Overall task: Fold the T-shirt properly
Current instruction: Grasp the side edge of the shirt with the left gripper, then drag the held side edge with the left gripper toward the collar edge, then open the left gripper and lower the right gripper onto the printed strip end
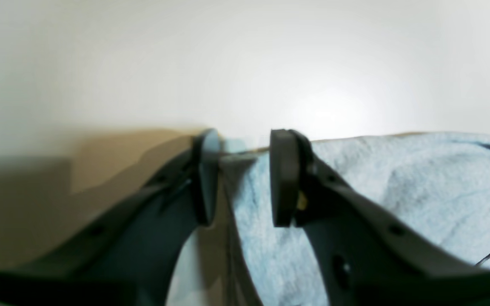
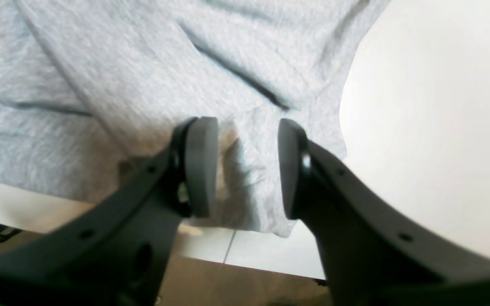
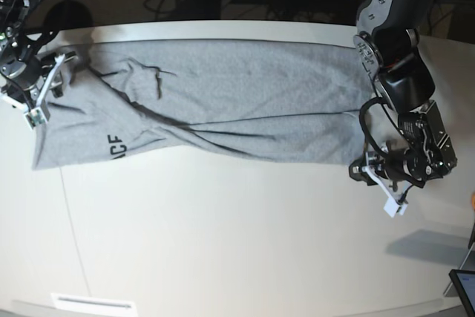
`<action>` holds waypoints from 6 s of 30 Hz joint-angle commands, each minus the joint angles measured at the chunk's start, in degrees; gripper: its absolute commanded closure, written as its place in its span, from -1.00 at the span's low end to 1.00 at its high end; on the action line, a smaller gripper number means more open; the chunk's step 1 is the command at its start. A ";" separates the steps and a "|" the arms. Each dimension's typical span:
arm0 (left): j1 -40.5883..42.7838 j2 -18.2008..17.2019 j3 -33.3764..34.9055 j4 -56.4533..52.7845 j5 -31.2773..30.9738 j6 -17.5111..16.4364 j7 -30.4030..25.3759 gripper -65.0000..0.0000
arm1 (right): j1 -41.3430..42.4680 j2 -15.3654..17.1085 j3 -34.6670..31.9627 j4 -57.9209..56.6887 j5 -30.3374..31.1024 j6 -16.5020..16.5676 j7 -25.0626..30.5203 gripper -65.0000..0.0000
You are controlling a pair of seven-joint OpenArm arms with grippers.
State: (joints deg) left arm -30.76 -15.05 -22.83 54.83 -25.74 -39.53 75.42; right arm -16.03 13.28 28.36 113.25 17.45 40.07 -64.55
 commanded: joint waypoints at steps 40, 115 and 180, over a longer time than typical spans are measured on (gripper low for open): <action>-1.54 -2.31 0.02 -3.80 -1.38 2.65 -4.08 0.42 | -0.45 0.83 0.34 0.73 0.09 -0.07 0.77 0.33; 28.52 -4.86 20.15 48.86 -1.65 -0.47 4.58 1.00 | -0.36 0.83 0.26 0.55 0.09 -0.07 0.69 0.33; 39.69 -28.16 38.52 59.41 -1.03 -0.47 4.58 0.99 | -0.10 -3.12 0.26 -1.30 0.00 -0.07 0.77 0.34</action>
State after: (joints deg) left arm 9.56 -41.76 16.21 113.32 -27.31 -39.72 79.68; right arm -16.51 9.45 28.36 111.13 16.99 40.07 -64.55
